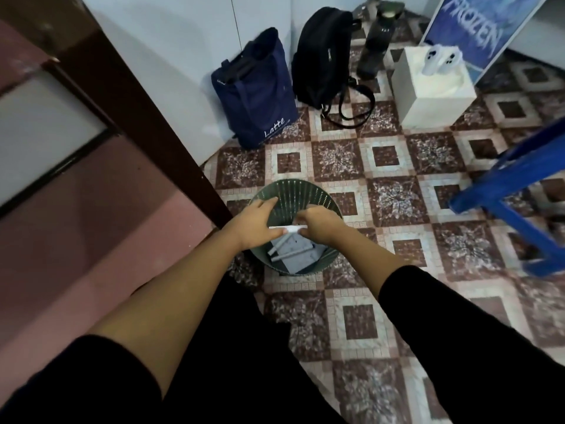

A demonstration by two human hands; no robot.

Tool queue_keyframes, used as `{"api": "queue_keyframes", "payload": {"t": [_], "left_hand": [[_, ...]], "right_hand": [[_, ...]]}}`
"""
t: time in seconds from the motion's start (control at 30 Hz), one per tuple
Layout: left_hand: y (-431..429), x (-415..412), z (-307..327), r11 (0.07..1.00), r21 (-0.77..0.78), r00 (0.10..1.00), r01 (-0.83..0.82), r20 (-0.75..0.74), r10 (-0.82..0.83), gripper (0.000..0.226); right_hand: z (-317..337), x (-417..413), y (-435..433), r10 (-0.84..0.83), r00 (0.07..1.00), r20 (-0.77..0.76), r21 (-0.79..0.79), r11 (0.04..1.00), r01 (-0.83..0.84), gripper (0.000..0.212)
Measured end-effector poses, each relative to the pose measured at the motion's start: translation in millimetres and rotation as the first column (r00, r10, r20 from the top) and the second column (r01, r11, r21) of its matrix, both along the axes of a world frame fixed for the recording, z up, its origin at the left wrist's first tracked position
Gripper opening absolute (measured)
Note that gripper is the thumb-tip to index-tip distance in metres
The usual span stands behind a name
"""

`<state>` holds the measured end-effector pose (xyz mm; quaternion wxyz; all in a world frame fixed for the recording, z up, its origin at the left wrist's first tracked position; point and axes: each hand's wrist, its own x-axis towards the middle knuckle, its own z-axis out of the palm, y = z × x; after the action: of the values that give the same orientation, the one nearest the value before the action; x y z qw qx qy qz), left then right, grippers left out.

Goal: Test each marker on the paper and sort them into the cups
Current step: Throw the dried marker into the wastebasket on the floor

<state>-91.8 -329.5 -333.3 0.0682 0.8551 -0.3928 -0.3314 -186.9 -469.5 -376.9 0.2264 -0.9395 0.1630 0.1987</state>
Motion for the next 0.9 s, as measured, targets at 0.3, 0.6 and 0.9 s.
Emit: {"api": "queue_keyframes", "payload": {"t": [0.3, 0.6, 0.9], "left_hand": [[2, 0, 6, 1.000, -0.020, 1.000, -0.002, 0.017, 0.003, 0.080], [-6, 0, 28, 0.997, -0.069, 0.997, 0.026, 0.071, -0.021, 0.081], [-18, 3, 76, 0.987, -0.137, 0.971, 0.080, 0.234, -0.047, 0.081]], "right_hand": [[10, 5, -7, -0.009, 0.997, 0.070, 0.006, 1.000, 0.009, 0.028], [43, 3, -14, -0.049, 0.983, 0.177, -0.037, 0.998, 0.056, 0.041], [101, 3, -18, -0.013, 0.951, 0.309, -0.121, 0.991, 0.053, 0.056]]}}
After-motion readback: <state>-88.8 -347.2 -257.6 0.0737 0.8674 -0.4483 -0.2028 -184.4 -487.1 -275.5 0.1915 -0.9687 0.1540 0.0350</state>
